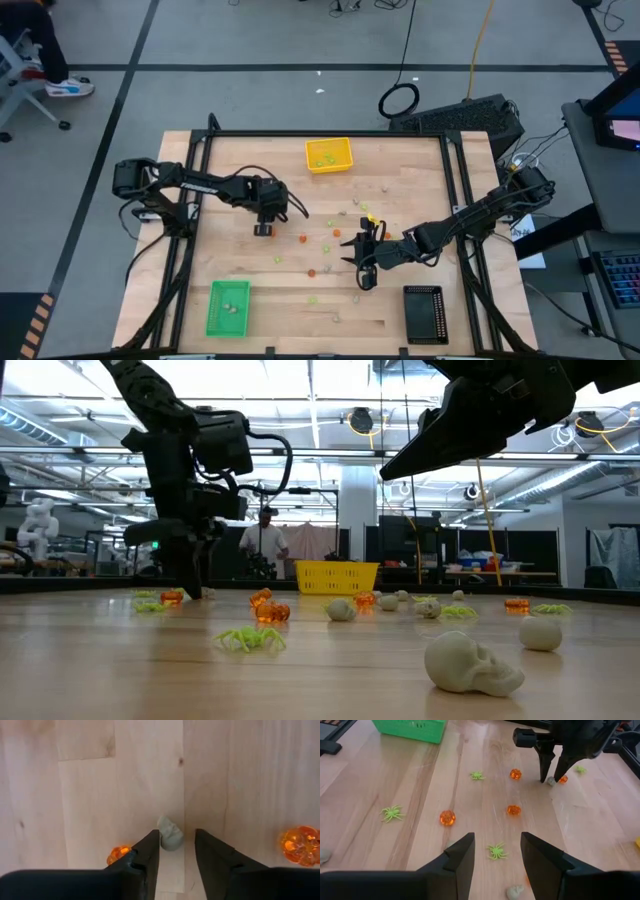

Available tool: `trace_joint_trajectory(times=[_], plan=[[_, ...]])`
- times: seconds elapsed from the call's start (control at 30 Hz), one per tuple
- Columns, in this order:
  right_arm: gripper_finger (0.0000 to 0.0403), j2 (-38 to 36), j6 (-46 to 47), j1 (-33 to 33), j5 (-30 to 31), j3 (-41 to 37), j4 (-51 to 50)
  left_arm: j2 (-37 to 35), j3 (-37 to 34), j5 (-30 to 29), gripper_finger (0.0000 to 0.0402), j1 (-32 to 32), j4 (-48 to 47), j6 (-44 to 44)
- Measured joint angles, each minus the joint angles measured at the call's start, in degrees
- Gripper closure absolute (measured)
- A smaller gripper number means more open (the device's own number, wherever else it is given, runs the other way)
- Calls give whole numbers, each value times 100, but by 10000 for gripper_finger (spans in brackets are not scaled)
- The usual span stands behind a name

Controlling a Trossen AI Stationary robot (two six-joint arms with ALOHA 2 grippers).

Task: Sort Halloween decoration
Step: Put the white skull toy into the green bin

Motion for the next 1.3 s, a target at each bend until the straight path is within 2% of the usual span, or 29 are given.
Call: trace_joint_trajectory(times=[0.6,0.97,1.3], plan=[[257,0,0,0,0,0,1,4,-11,167,359,8,173,4],[257,0,28,0,0,0,-45,-12,-9,179,364,8,166,1],[257,2,42,0,-2,0,-45,-461,-15,682,366,-7,137,-158]])
